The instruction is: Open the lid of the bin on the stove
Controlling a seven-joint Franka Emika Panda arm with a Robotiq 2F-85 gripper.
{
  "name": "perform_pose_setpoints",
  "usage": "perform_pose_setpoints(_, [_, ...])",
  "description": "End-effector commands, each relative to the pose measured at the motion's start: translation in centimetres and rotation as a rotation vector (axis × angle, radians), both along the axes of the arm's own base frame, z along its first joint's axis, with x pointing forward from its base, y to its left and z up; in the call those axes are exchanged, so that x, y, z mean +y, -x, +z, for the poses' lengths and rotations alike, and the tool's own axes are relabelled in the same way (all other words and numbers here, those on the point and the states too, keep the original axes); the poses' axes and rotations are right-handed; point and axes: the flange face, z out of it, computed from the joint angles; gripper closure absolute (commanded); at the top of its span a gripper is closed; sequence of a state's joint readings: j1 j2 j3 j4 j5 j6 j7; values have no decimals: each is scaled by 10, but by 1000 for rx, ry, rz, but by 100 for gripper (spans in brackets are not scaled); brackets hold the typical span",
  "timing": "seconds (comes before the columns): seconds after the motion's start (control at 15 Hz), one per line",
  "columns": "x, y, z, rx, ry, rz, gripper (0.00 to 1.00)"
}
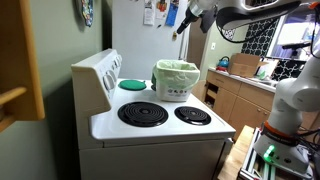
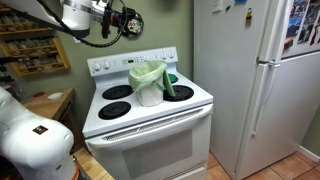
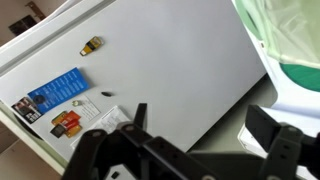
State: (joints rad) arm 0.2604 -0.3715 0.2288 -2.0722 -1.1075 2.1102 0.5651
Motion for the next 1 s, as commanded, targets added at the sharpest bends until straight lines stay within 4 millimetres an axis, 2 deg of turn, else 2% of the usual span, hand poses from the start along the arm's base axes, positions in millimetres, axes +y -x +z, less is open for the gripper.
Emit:
perform_pose_setpoints(0.0, [-6, 22, 8, 132, -109, 53, 0])
perform_pose_setpoints(0.2, [-7, 35, 18, 233, -238, 96, 0])
perform_pose_setpoints(0.4, [-7, 51, 26, 338, -297, 122, 0])
perform_pose_setpoints(0.67, [-6, 68, 25, 446, -333, 143, 0])
perform_pose_setpoints(0.73, [-6, 70, 22, 442, -301, 131, 0])
perform_pose_setpoints(0.8, [-4, 59, 28, 418, -324, 137, 0])
perform_pose_setpoints(0.93, [-1, 63, 27, 422, -313, 135, 0])
